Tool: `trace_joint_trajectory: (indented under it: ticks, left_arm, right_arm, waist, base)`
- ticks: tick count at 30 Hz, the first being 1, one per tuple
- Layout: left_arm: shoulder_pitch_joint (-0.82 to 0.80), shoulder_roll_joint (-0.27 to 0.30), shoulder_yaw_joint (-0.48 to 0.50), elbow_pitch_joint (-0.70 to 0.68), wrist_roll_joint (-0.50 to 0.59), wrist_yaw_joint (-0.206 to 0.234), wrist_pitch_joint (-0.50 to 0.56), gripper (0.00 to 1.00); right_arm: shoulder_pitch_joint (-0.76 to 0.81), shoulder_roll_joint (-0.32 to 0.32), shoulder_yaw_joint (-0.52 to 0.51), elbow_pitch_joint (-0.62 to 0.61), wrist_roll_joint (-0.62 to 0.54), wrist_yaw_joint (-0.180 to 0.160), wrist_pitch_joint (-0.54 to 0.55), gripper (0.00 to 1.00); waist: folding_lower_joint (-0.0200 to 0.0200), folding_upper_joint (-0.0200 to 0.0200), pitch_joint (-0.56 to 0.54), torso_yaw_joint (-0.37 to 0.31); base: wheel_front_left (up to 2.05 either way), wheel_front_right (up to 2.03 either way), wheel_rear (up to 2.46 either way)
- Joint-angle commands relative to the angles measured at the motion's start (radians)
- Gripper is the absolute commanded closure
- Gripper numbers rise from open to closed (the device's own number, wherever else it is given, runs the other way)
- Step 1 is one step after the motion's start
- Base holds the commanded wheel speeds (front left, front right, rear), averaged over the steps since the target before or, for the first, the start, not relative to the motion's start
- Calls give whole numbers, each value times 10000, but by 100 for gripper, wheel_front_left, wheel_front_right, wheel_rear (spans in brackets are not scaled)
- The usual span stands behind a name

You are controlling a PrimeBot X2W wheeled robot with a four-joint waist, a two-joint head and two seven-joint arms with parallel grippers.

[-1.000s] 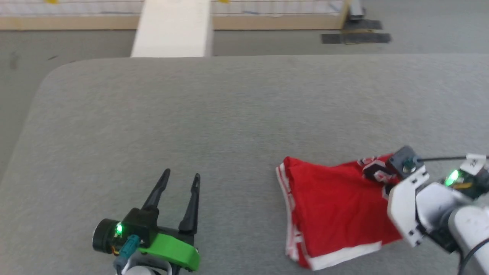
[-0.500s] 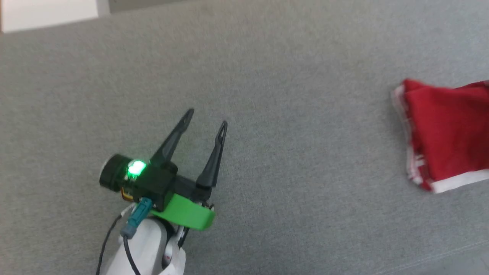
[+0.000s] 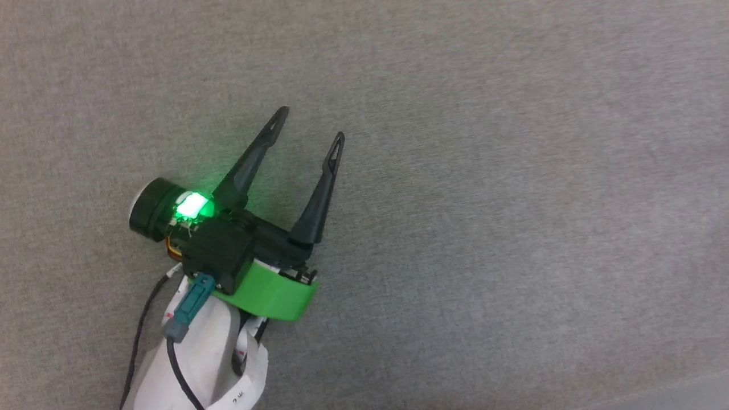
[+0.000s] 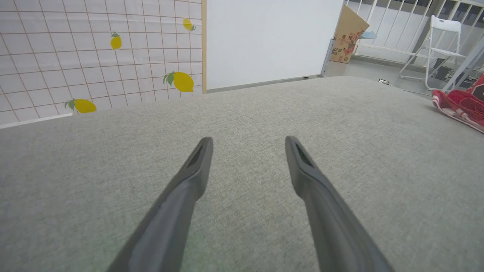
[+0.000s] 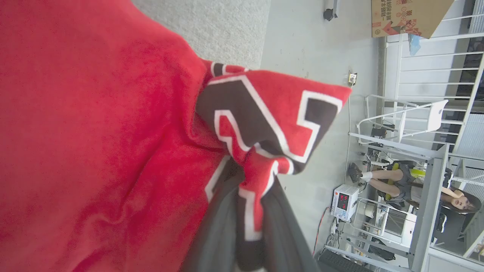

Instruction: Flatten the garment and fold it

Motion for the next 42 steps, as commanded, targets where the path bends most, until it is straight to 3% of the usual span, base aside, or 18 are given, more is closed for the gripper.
trace_joint_trajectory:
  ticks: [1,2,4,11,12,14,23,35,36,42]
  left_arm:
    - [-144,79,81,67,21,-33,-38,0]
    - [-140,81,91,86,24,-33,-38,0]
    - [-118,69,113,143,16,-32,-38,0]
    - [125,-129,262,475,-145,-8,-38,0]
    - [428,-297,372,711,-290,0,-38,0]
    - [639,-375,482,805,-351,19,-38,0]
    - [1763,-684,1095,1191,-617,89,-38,0]
    - [2654,-946,1683,1357,-851,154,-38,0]
    - [2831,-969,1842,1401,-792,191,-38,0]
    - [3049,-1027,2038,1464,-557,324,-38,0]
  right_arm:
    - [-225,137,-137,171,-122,-21,-130,100]
    - [-312,221,-245,292,-204,-21,-225,90]
    - [-432,322,-342,442,-426,-21,-393,0]
    - [-635,391,-312,703,-1055,-21,-600,0]
    - [-721,479,-180,609,-1181,-21,-748,0]
    - [-833,560,-60,437,-1183,-21,-791,0]
    - [-1127,1407,164,-847,-363,-21,-1436,0]
    - [906,3903,-791,-3372,1381,-21,-2969,0]
    - [1587,4495,-1122,-3989,1553,-21,-3169,0]
    - [3241,5973,-1691,-5293,1626,-21,-3492,0]
  waist:
    - [-2,0,271,256]
    - [-2,0,257,271]
    - [-2,0,165,288]
    - [-2,0,-700,257]
    - [-2,0,-1440,234]
    - [-2,0,-1915,235]
    - [-2,0,-3846,494]
    - [-2,0,-5122,1090]
    - [-2,0,-5342,1242]
    - [-2,0,-5664,1540]
  base:
    - [0,0,0]
    - [0,0,0]
    - [0,0,0]
    - [0,0,0]
    - [0,0,0]
    - [0,0,0]
    - [0,0,0]
    - [0,0,0]
    - [0,0,0]
    - [0,0,0]
